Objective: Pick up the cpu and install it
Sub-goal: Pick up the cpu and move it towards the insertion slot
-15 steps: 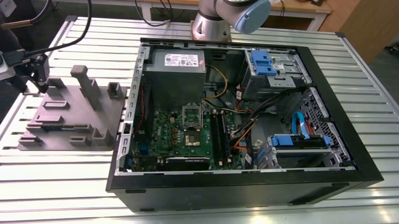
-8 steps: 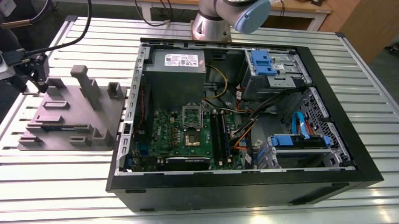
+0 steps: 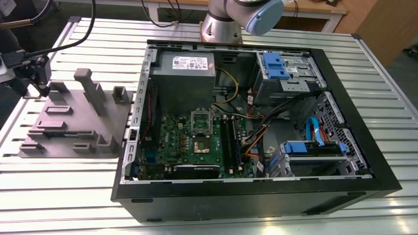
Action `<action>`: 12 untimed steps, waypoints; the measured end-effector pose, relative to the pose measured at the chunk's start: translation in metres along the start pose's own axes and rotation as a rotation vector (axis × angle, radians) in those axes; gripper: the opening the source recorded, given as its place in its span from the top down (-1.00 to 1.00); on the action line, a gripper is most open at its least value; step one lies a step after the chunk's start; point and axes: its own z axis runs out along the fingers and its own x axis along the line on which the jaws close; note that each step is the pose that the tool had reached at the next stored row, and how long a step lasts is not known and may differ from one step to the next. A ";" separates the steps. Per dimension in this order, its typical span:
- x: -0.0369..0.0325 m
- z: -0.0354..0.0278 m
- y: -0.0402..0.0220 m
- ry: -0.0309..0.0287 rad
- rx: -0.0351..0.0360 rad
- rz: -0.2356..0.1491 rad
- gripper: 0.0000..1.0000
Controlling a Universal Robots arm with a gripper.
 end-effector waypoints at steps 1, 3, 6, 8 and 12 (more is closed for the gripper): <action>0.0000 -0.0003 0.0001 0.0001 0.0001 0.000 0.05; 0.0000 -0.0006 0.0001 -0.0001 0.0002 0.000 0.05; 0.0000 -0.0011 0.0001 0.0000 0.0002 0.000 0.05; 0.0000 -0.0016 0.0002 0.0001 0.0003 0.000 0.05; 0.0000 -0.0022 0.0002 0.0000 0.0002 0.000 0.05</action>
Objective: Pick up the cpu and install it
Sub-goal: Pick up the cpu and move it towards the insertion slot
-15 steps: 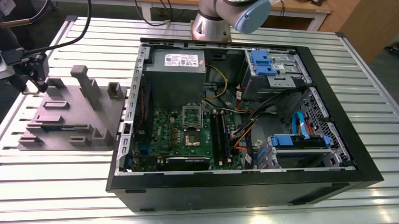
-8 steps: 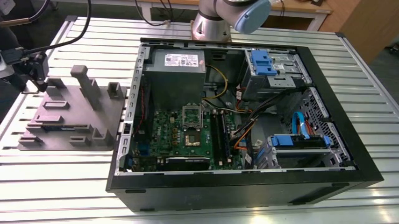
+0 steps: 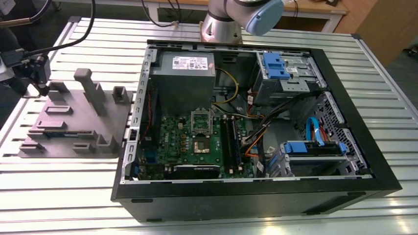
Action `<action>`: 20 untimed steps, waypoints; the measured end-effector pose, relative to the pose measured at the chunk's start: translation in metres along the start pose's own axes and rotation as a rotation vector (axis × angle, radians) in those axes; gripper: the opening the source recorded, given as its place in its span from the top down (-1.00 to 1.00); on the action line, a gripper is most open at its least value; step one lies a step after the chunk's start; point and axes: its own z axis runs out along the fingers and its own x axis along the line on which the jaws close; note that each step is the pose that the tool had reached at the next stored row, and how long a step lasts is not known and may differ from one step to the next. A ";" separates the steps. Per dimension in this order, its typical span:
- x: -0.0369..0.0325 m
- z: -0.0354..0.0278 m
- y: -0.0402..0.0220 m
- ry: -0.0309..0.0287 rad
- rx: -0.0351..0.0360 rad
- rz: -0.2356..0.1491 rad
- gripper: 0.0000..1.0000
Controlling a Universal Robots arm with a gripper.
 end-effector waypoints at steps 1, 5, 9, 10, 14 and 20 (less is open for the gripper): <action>0.0000 -0.0002 0.0000 0.0000 0.0000 0.000 0.05; 0.0000 -0.0018 0.0001 0.0002 0.0001 0.000 0.05; 0.0000 -0.0034 0.0002 0.0000 0.0000 0.000 0.05; 0.0000 -0.0037 0.0002 0.0000 0.0000 0.000 0.05; 0.0000 -0.0049 0.0003 -0.0001 -0.0001 0.000 0.05; 0.0000 -0.0060 0.0004 0.0001 0.0000 0.000 0.05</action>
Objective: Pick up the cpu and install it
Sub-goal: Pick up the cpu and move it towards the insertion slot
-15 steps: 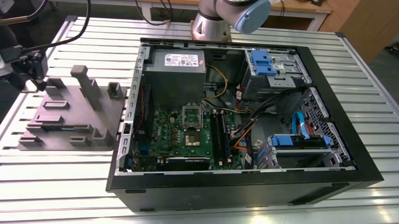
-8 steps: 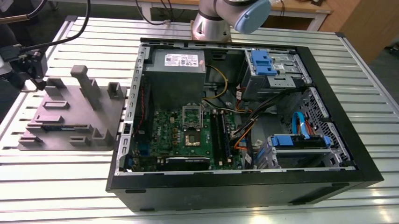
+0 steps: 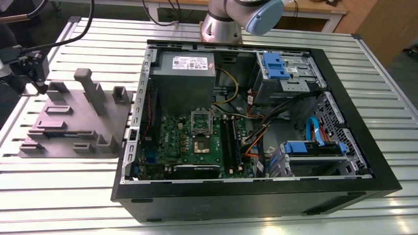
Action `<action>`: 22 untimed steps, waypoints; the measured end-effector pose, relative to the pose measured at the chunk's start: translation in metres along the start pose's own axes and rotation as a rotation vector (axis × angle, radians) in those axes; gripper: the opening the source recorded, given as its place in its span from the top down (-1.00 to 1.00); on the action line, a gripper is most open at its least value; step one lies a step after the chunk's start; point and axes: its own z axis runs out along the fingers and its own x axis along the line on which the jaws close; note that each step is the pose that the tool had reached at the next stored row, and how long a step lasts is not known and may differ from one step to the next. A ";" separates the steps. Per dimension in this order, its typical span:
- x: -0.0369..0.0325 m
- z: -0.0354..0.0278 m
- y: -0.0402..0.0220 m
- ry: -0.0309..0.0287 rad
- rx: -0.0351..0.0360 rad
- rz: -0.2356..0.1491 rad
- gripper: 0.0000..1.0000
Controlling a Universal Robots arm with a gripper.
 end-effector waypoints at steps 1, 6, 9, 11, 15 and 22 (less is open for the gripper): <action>0.0000 -0.0003 0.0000 0.0001 0.0001 0.000 0.05; 0.0000 -0.0018 0.0001 0.0000 0.0001 0.000 0.05; 0.0000 -0.0024 0.0001 -0.0001 0.0001 0.000 0.05; 0.0000 -0.0029 0.0002 0.0000 0.0001 0.000 0.05; 0.0000 -0.0044 0.0003 0.0000 0.0001 0.000 0.05; 0.0000 -0.0072 0.0004 0.0000 0.0001 0.000 0.05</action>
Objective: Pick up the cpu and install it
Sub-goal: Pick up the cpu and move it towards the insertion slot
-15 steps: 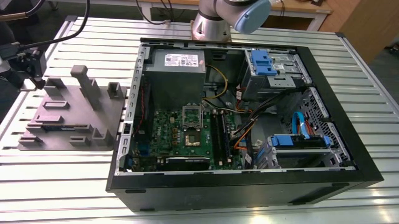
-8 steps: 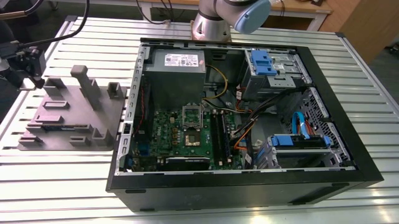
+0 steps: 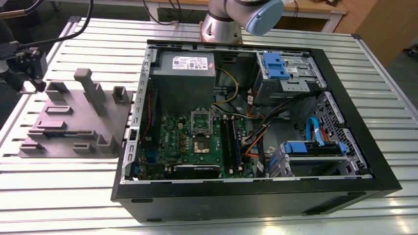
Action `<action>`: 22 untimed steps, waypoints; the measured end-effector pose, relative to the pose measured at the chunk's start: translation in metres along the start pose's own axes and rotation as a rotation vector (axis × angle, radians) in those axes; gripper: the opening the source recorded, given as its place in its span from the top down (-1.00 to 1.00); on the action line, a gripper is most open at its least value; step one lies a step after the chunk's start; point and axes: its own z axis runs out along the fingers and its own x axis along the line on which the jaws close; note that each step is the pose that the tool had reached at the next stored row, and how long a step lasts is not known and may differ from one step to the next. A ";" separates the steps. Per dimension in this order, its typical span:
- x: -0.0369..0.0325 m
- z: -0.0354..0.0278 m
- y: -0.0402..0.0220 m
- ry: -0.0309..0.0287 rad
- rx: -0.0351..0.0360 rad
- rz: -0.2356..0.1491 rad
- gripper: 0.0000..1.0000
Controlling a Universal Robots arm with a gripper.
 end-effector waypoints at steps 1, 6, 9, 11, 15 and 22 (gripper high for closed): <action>0.0000 -0.0005 0.0000 0.0000 0.0000 0.000 0.05; 0.0000 -0.0025 0.0002 0.0000 0.0000 0.000 0.05; 0.0000 -0.0034 0.0002 0.0000 0.0000 0.000 0.05; 0.0000 -0.0044 0.0003 0.0001 0.0001 0.000 0.05; 0.0001 -0.0065 0.0004 -0.0001 -0.0001 0.000 0.05; 0.0000 -0.0083 0.0005 -0.0002 -0.0001 0.000 0.05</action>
